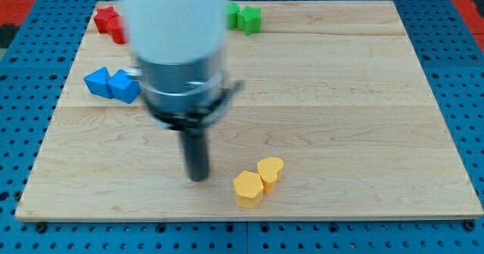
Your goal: Move the green star above the heart
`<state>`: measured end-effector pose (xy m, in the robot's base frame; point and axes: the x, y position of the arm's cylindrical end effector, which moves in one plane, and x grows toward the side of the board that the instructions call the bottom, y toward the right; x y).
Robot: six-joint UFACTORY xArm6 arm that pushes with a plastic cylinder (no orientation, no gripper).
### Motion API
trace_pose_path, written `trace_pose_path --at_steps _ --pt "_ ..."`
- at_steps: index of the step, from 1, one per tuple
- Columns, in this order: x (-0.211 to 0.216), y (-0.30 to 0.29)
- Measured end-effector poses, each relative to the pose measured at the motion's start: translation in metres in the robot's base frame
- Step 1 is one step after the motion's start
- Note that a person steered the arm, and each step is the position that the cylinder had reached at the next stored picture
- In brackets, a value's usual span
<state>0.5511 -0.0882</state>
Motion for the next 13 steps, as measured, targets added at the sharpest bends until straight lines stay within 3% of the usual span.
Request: trace_pose_path --at_steps 1,3,4,5,6,7,8,9,10,12,13 --pt "-0.059 -0.026" --pt "-0.148 0.113" --pt "-0.230 0.165" --pt "-0.310 0.161" --pt "-0.330 0.142" --pt "-0.300 0.083" --pt "-0.264 0.085" --pt "-0.315 0.078" --pt "-0.300 0.022" --pt "-0.182 0.040" --pt "-0.211 0.042"
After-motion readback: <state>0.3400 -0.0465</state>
